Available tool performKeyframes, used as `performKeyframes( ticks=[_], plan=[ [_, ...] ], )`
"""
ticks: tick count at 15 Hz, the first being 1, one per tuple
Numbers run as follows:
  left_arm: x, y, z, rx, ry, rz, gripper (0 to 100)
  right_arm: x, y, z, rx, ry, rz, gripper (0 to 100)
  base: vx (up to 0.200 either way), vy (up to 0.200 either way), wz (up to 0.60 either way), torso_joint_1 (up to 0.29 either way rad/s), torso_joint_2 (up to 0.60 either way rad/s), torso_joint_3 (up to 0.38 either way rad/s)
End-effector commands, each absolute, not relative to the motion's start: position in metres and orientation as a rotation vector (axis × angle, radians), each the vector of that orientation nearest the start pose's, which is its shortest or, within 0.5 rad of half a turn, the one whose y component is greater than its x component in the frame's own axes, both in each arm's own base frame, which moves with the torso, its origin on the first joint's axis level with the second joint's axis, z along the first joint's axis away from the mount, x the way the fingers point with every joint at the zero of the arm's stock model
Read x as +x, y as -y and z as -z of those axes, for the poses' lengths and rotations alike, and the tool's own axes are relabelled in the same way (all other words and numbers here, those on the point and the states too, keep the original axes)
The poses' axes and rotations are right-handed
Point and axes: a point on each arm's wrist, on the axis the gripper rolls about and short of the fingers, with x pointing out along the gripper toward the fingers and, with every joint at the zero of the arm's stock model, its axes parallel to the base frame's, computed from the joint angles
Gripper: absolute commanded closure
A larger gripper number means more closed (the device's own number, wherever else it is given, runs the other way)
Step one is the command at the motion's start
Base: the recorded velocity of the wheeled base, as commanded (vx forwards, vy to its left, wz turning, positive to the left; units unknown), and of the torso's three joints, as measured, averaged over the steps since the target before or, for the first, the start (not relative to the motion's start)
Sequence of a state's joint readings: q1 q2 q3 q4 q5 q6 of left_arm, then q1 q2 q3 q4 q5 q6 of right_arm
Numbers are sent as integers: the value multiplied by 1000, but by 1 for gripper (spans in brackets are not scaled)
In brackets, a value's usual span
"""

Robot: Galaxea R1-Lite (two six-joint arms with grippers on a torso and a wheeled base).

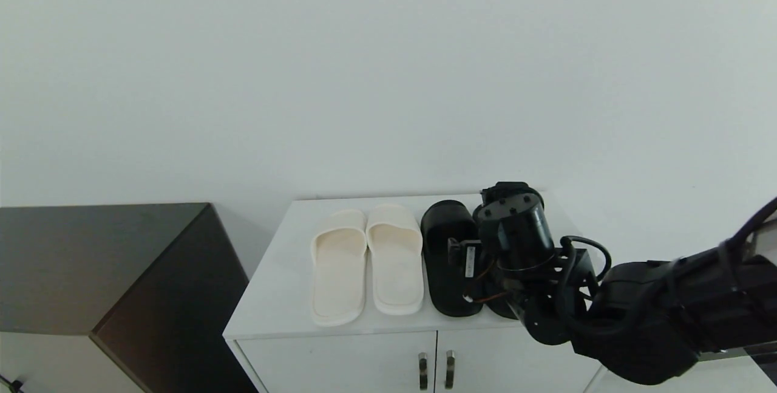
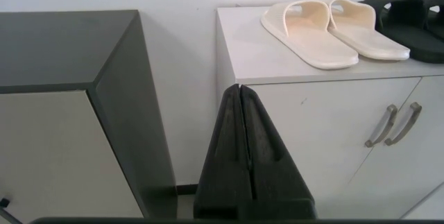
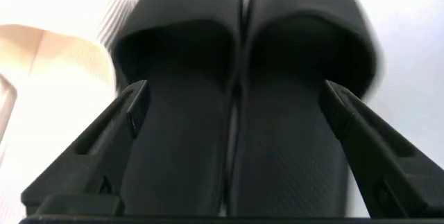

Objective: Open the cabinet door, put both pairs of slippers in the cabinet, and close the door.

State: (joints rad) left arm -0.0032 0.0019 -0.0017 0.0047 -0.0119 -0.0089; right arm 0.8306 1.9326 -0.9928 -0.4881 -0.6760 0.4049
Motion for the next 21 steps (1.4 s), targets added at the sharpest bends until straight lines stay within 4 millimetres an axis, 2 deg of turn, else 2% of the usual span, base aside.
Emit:
performKeyframes(
  ticks=[1,6,10,11,17,21],
  plan=[
    [-23,0,-76,-9,-6,15,100,273,-265,-118,72,-368,-57,0,0,0,0,0,0,0],
    [-23,0,-76,-9,-6,15,100,306,-254,-110,45,-306,-15,0,0,0,0,0,0,0],
    [-23,0,-76,-9,-6,15,100,324,-251,-102,33,-288,-16,0,0,0,0,0,0,0],
    [-23,0,-76,-9,-6,15,100,329,-253,-100,43,-273,-14,100,0,0,0,0,0,0],
    [-23,0,-76,-9,-6,14,100,337,-254,-107,0,-242,-14,100,0,0,0,0,0,0],
    [-23,0,-76,-9,-5,12,100,311,-238,-146,-10,-194,-35,100,0,0,0,0,0,0]
  ],
)
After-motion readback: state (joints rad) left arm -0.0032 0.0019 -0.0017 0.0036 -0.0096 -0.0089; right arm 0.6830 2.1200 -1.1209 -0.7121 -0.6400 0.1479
